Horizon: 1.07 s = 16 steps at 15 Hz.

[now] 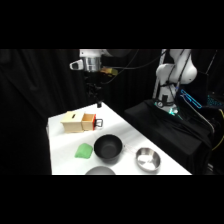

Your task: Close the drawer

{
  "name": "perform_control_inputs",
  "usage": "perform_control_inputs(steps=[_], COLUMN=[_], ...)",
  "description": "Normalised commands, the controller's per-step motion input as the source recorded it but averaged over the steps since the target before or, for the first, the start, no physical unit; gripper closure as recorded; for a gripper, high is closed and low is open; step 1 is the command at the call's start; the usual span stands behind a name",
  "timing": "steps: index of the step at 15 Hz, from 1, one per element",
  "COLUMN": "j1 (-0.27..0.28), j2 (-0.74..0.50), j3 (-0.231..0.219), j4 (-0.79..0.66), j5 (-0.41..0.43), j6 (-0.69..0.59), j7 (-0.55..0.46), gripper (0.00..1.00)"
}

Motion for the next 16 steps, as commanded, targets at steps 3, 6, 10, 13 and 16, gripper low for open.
perform_control_inputs(steps=[3,6,10,13,16], j1=[-0.034,-0.076,-0.1,-0.077,-0.052], j2=[-0.02,-0.06,-0.08,-0.04,0.04], j3=[0.007,-0.038,-0.065,-0.044,-0.021], j4=[-0.04,-0.12,-0.19,-0.2,-0.19], j5=[-0.016,0.026,0.079,0.107,0.146], j6=[0.08,0.18,0.25,0.32,0.4], j7=[0.1,0.12,0.1,0.14,0.19], gripper=[0.0,0.0,0.0,0.0,0.0])
